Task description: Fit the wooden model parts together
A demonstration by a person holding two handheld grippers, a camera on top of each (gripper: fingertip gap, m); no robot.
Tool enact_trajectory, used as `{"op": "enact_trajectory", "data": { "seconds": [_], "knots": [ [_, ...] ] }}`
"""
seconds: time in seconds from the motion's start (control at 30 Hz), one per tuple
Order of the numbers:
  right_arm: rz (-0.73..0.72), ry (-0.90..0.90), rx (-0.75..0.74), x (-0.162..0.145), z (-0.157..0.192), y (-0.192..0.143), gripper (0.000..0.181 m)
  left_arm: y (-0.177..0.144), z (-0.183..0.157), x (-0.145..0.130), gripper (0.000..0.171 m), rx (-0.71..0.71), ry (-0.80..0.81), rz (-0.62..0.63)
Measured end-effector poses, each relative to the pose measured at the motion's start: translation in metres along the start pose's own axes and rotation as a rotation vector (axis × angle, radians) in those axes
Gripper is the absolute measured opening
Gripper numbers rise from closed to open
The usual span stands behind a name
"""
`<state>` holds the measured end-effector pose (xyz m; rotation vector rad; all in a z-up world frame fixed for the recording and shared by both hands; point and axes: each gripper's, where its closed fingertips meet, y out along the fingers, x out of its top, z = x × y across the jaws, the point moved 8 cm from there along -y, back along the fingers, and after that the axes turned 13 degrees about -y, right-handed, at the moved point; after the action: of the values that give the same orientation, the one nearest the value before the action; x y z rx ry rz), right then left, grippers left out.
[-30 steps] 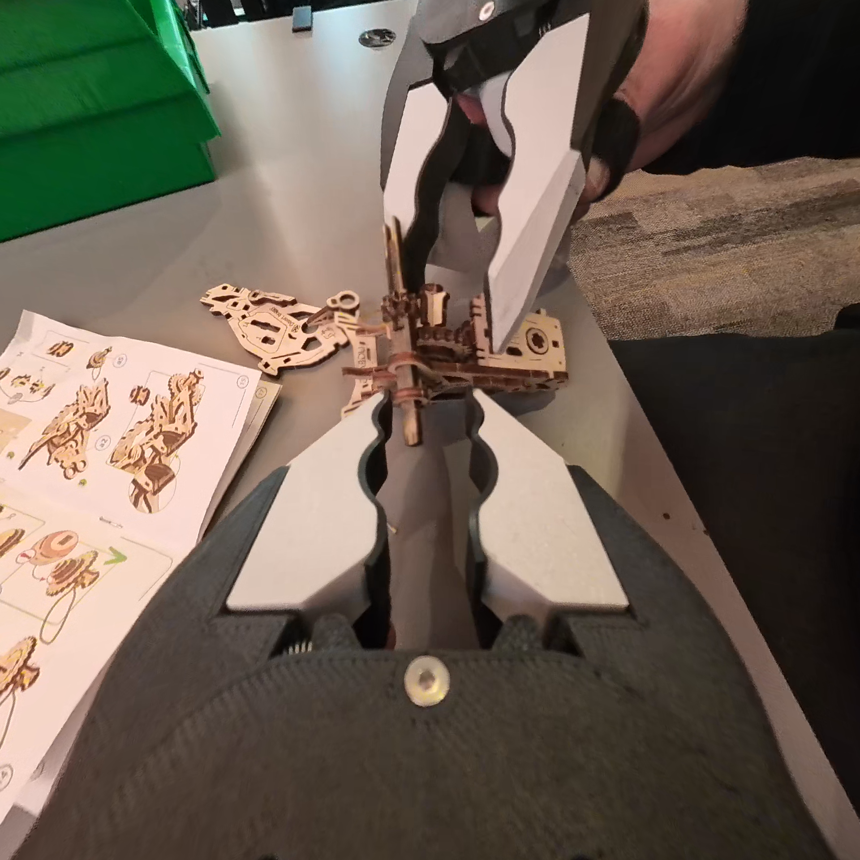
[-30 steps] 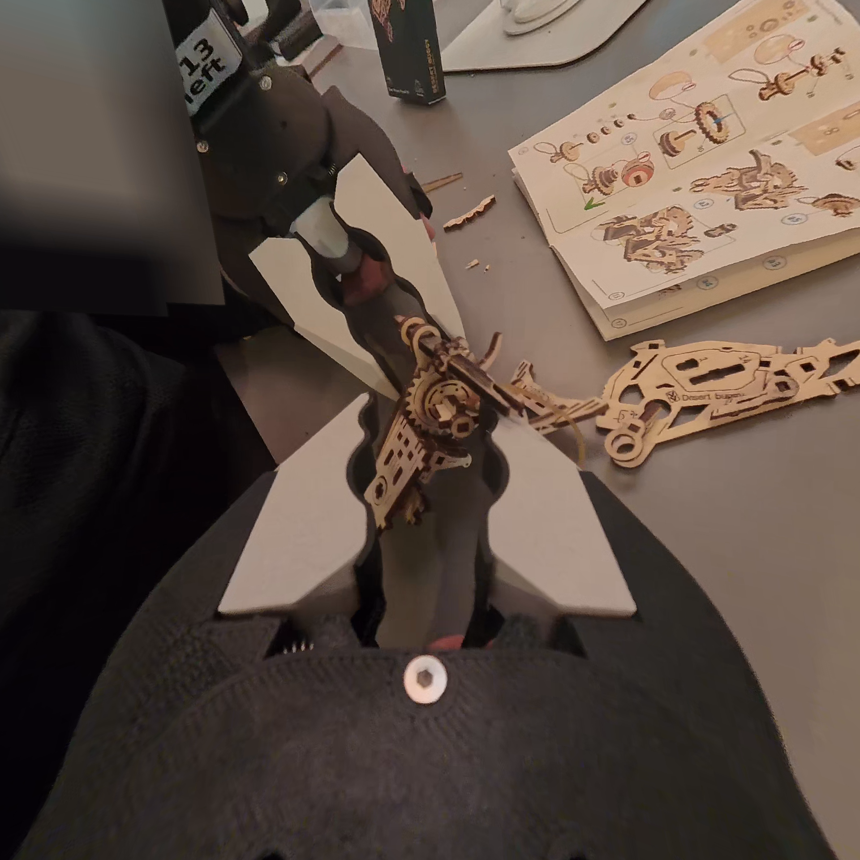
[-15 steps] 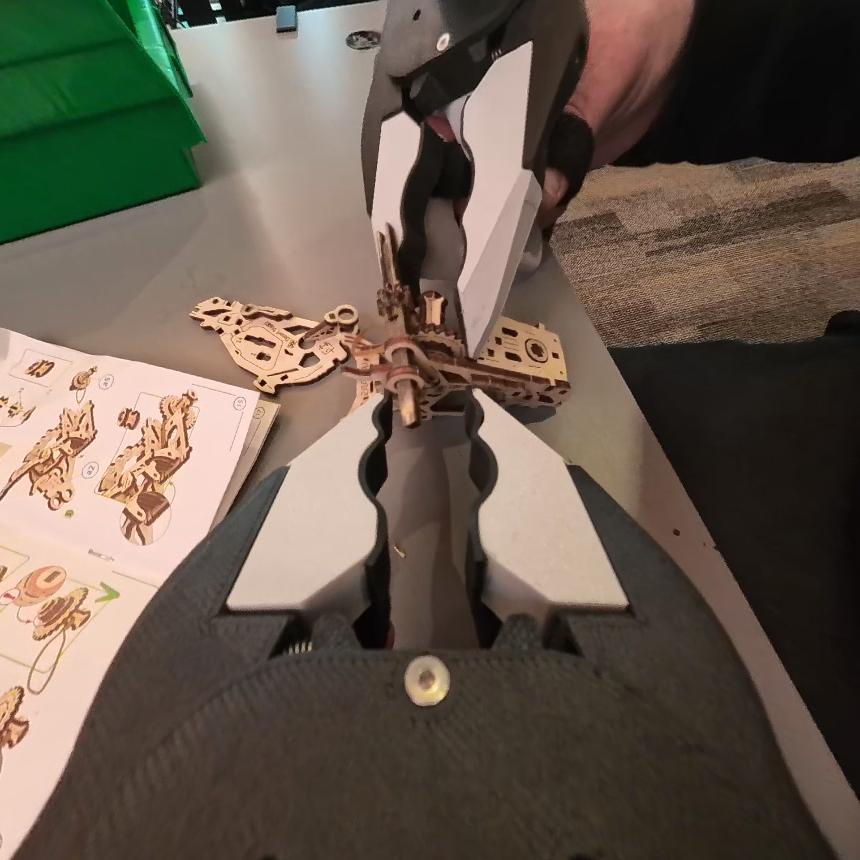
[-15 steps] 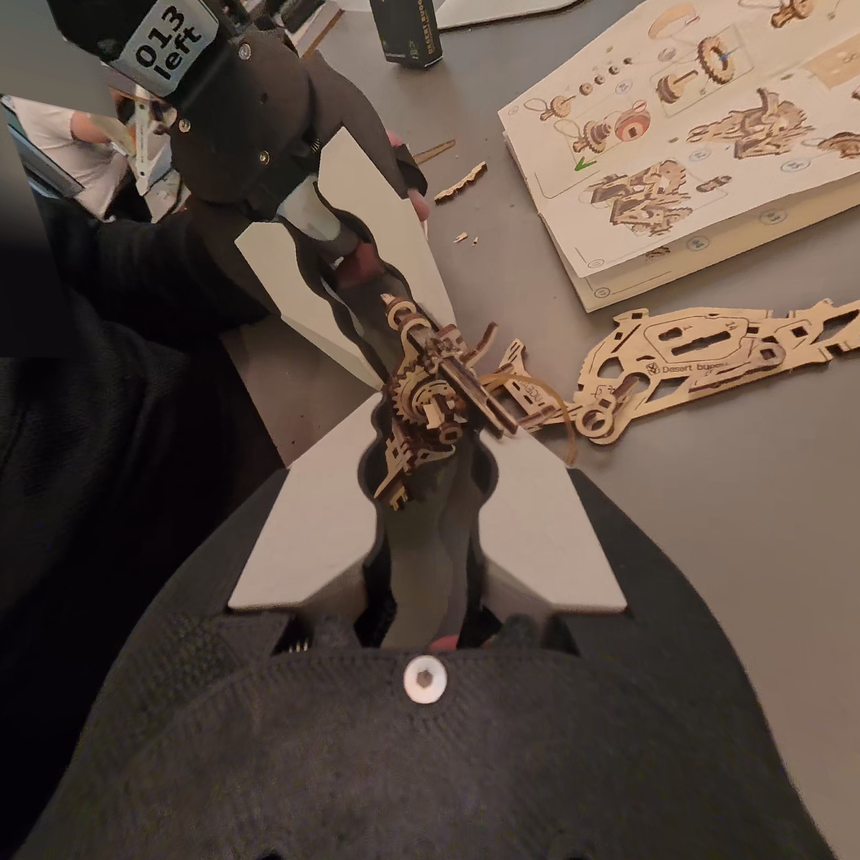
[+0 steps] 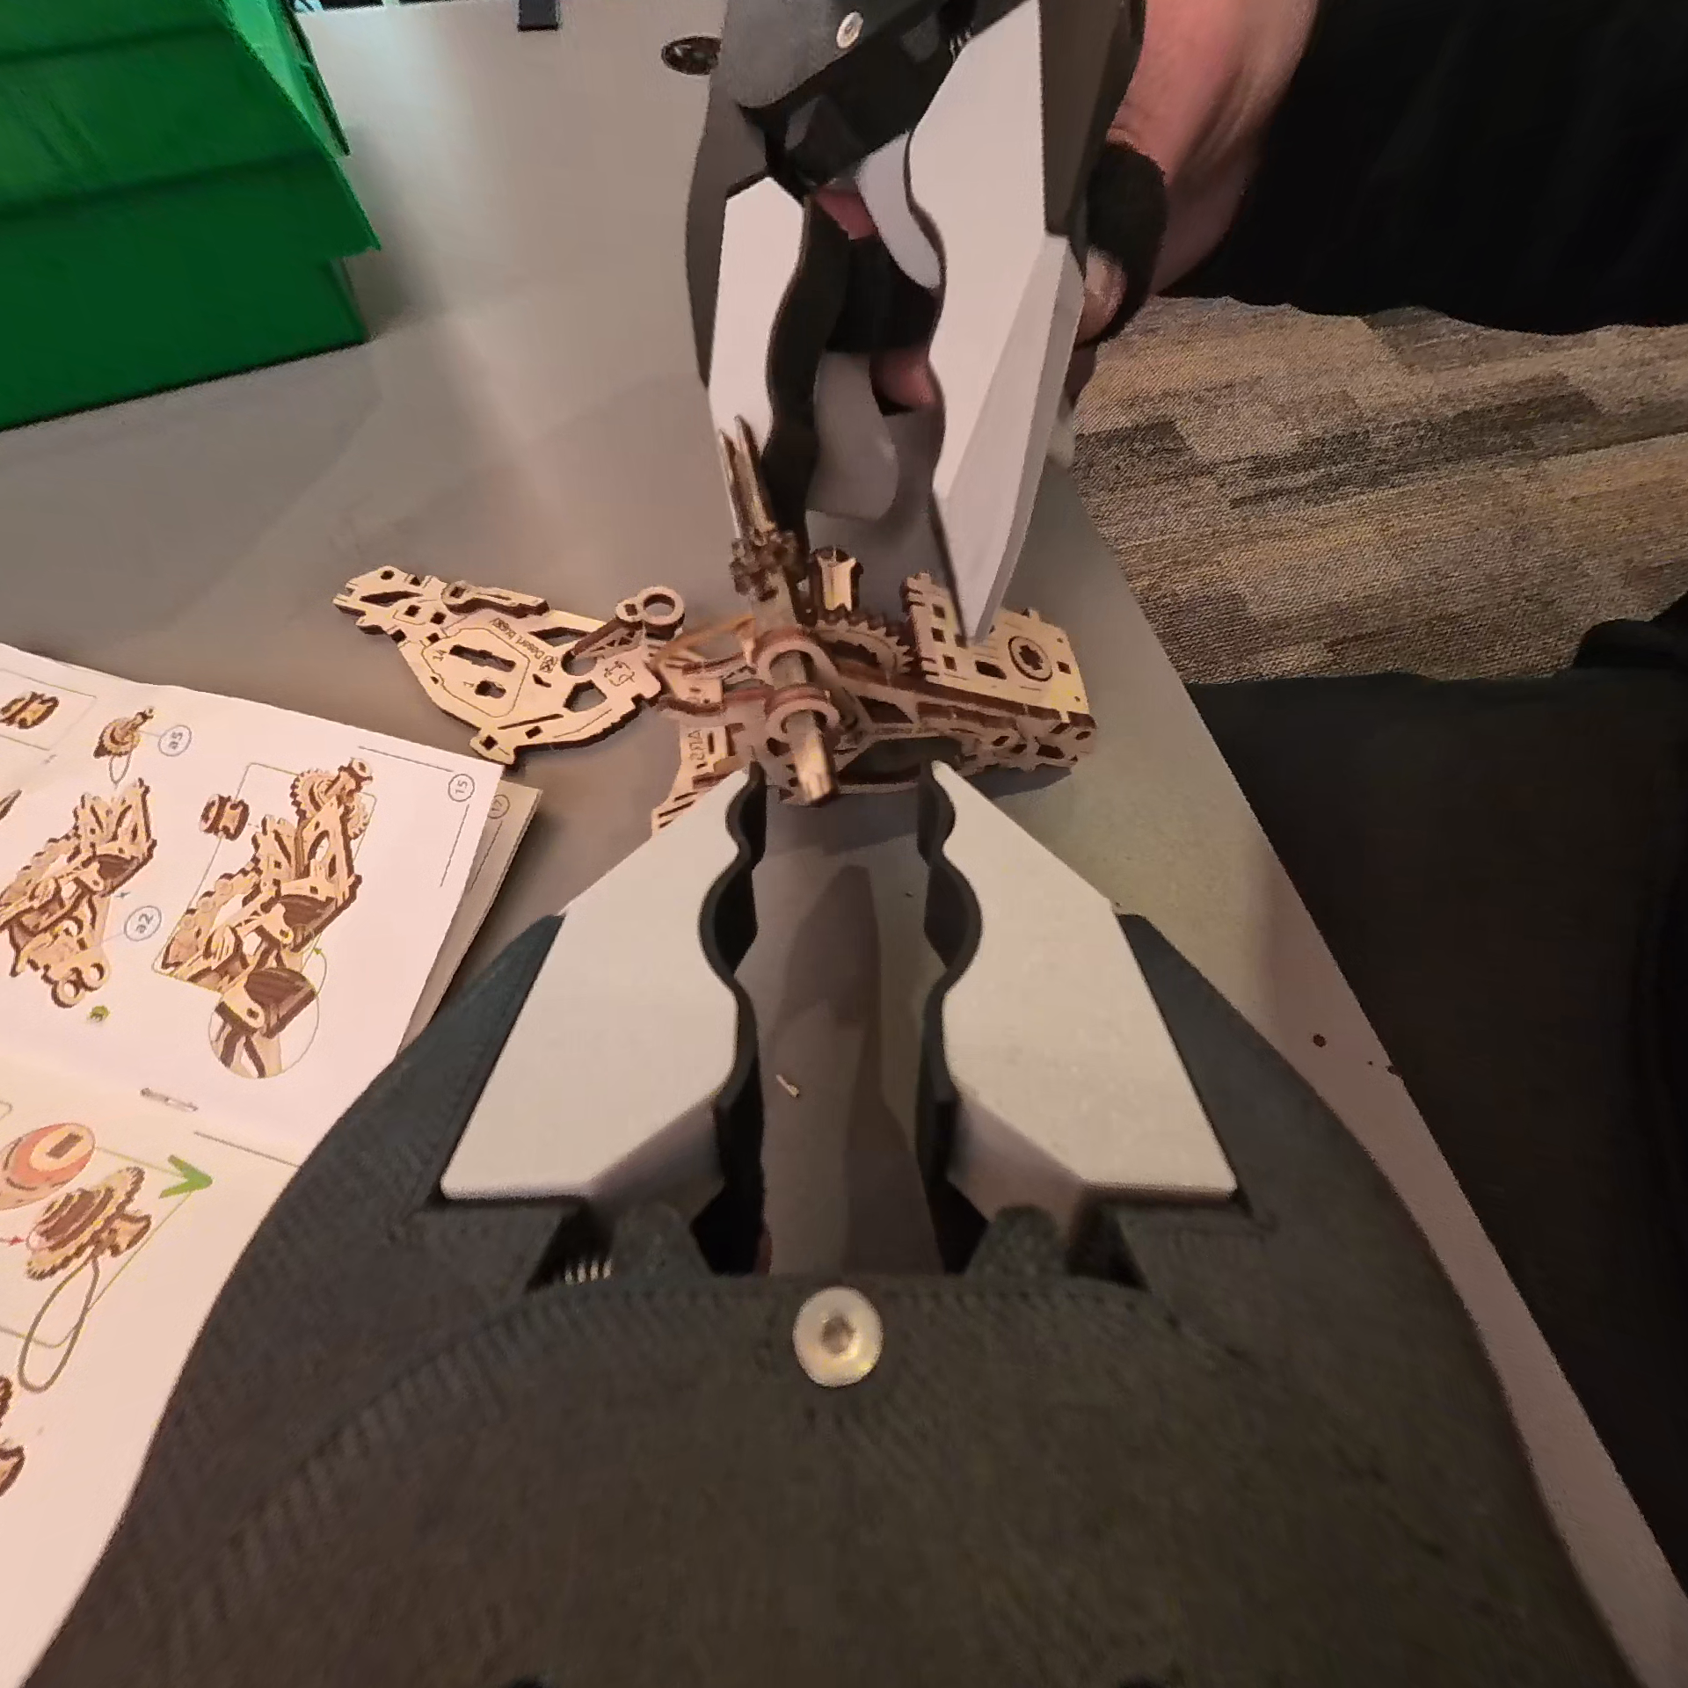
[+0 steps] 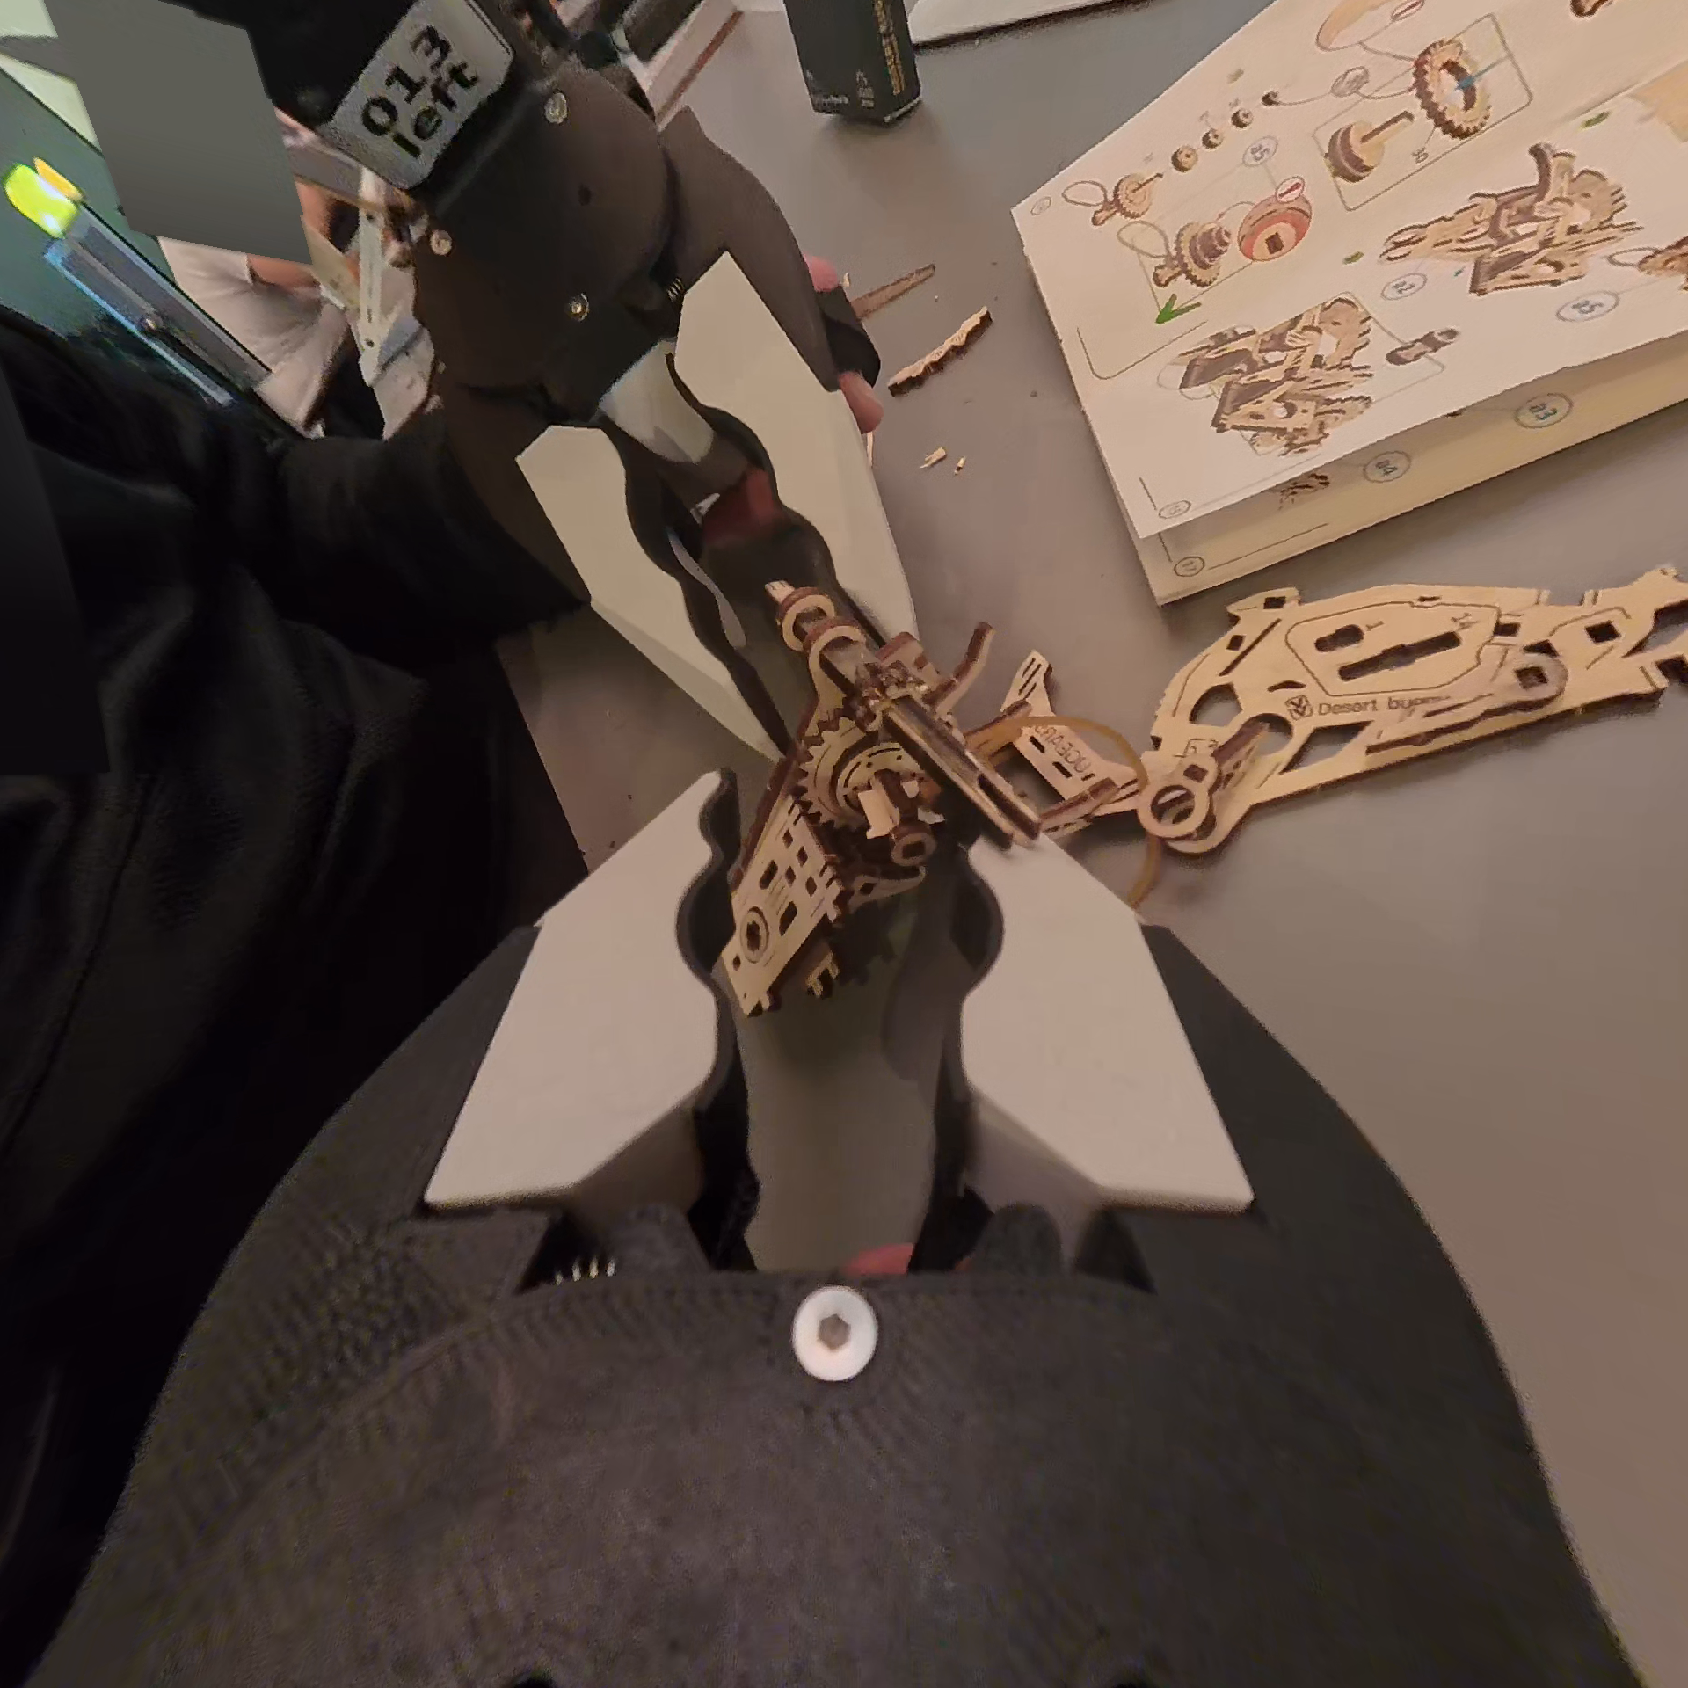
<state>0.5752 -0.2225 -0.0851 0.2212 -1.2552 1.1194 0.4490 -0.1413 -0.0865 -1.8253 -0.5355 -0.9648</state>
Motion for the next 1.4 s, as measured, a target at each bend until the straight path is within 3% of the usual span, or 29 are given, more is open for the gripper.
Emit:
{"op": "enact_trajectory", "data": {
  "seconds": [0.37,0.67,0.8,1.13,1.4],
  "knots": [
    [-0.021,0.028,-0.089,-0.007,0.005,-0.014,0.048,0.002,0.001,0.0,0.032,-0.002,-0.009,0.011],
    [-0.017,-0.032,-0.278,-0.007,0.014,-0.016,0.025,0.005,0.0,0.001,0.035,-0.009,-0.007,0.019],
    [-0.035,-0.042,-0.271,-0.007,0.011,-0.015,0.01,0.006,0.001,0.002,0.035,-0.013,-0.021,0.019],
    [-0.039,-0.04,-0.222,-0.009,0.006,-0.014,0.009,0.005,0.003,0.002,0.043,-0.044,-0.065,0.022],
    [-0.045,-0.045,-0.211,-0.007,0.008,-0.009,0.009,0.001,0.003,0.003,0.064,-0.132,-0.259,-0.026]
  ]
}}
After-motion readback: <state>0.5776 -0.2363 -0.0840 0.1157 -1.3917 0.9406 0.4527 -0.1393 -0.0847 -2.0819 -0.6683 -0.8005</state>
